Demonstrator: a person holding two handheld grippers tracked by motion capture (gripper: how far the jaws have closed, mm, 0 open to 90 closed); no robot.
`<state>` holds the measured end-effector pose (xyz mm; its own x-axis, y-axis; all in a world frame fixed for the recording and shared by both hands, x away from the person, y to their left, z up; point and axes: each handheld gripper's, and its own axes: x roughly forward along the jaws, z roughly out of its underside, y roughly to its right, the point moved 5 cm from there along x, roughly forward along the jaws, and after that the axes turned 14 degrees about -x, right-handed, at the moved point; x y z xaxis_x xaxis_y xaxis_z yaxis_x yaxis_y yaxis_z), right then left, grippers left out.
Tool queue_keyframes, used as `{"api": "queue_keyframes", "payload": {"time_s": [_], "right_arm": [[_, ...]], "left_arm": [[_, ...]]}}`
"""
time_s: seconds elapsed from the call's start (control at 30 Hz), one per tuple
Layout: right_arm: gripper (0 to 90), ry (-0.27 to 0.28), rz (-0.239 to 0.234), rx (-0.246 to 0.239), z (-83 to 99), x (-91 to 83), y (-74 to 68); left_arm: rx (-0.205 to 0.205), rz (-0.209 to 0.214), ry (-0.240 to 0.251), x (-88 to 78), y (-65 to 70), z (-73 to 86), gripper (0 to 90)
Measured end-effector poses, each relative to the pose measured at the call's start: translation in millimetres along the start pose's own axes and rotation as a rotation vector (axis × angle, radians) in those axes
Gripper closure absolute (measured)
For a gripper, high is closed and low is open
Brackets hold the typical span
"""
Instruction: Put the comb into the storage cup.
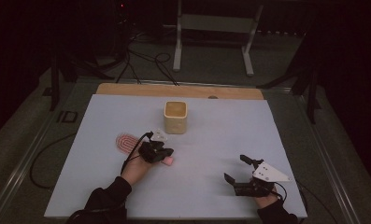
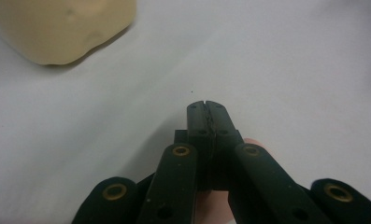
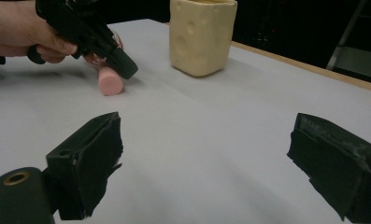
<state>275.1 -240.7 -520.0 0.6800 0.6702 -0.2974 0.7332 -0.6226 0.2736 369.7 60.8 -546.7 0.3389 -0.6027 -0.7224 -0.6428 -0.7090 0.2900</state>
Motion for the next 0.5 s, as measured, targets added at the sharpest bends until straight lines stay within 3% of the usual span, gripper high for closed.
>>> {"api": "queue_keyframes", "payload": {"time_s": [0.5], "right_arm": [[9.3, -0.002, -0.006, 0.009, 0.2, -0.1, -0.1]], "left_arm": [[0.03, 0.004, -0.057, -7.8, 6.5, 9.5, 90.0]]}}
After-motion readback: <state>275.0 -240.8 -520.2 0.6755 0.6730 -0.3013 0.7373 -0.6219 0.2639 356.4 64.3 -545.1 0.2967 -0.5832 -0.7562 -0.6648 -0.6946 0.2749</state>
